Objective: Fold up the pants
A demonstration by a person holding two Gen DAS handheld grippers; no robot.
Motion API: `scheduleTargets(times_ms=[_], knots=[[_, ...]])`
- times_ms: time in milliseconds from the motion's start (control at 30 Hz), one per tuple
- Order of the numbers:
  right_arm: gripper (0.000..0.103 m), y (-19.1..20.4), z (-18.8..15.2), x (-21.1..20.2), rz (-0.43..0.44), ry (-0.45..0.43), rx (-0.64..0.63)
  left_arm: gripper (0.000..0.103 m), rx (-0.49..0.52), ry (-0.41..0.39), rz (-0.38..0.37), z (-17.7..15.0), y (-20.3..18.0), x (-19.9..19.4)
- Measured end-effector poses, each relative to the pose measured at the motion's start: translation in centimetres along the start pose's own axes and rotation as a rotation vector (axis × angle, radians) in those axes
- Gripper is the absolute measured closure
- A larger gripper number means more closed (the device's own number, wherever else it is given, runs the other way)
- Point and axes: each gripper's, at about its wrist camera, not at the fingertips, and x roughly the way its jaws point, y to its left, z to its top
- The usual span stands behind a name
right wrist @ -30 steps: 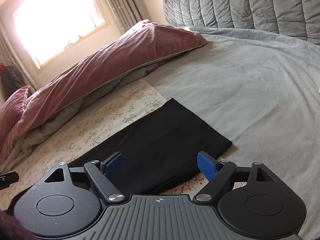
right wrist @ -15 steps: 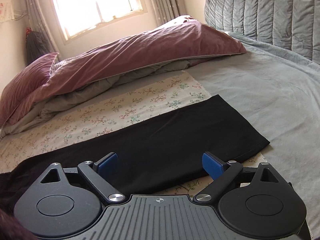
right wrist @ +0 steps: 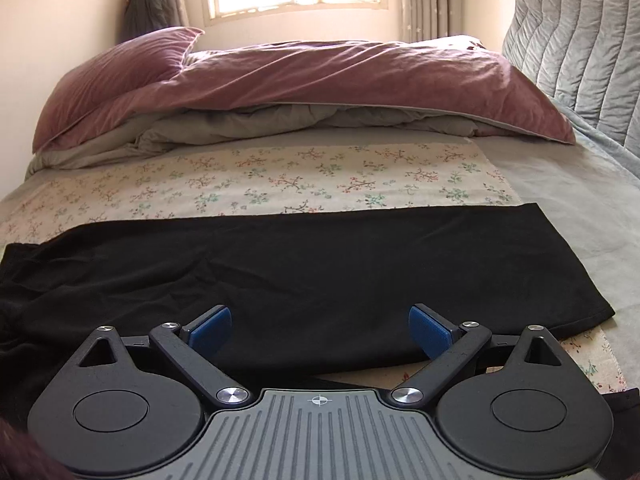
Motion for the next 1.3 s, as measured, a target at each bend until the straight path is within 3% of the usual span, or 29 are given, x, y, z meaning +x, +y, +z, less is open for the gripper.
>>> scheduleTargets(times_ms=[167, 400, 567, 700, 900, 1067, 1200, 1300], knots=[[0.006, 4.3, -1.2, 1.7, 0.099, 0.054, -0.104, 0.000, 0.004, -0.027, 0.052, 1.1, 1.8, 0.7], [0.006, 8.7, -1.7, 3.6, 0.207, 0.087, -0.169, 0.000, -0.064, 0.023, 0.050, 2.0, 4.1, 2.5], [0.006, 12.5, -1.0, 4.6, 0.266, -0.019, -0.282, 0.000, -0.071, 0.065, 0.060, 1.8, 4.9, 4.7], [0.006, 15.9, 0.6, 6.8, 0.289, -0.010, -0.390, 0.000, -0.085, 0.084, 0.059, 1.5, 5.6, 5.9], [0.006, 18.3, 5.2, 11.3, 0.382, 0.054, -0.345, 0.000, -0.118, 0.066, 0.062, 2.1, 6.5, 6.7], [0.006, 20.7, 8.3, 16.0, 0.397, 0.068, -0.383, 0.000, -0.140, 0.055, 0.061, 2.4, 6.8, 7.0], [0.009, 23.7, 9.4, 19.5, 0.386, 0.084, -0.500, 0.000, -0.159, 0.058, 0.063, 2.5, 7.2, 7.3], [0.016, 25.7, 9.7, 21.7, 0.389, 0.103, -0.594, 0.000, -0.168, 0.074, 0.062, 2.5, 7.3, 7.8]])
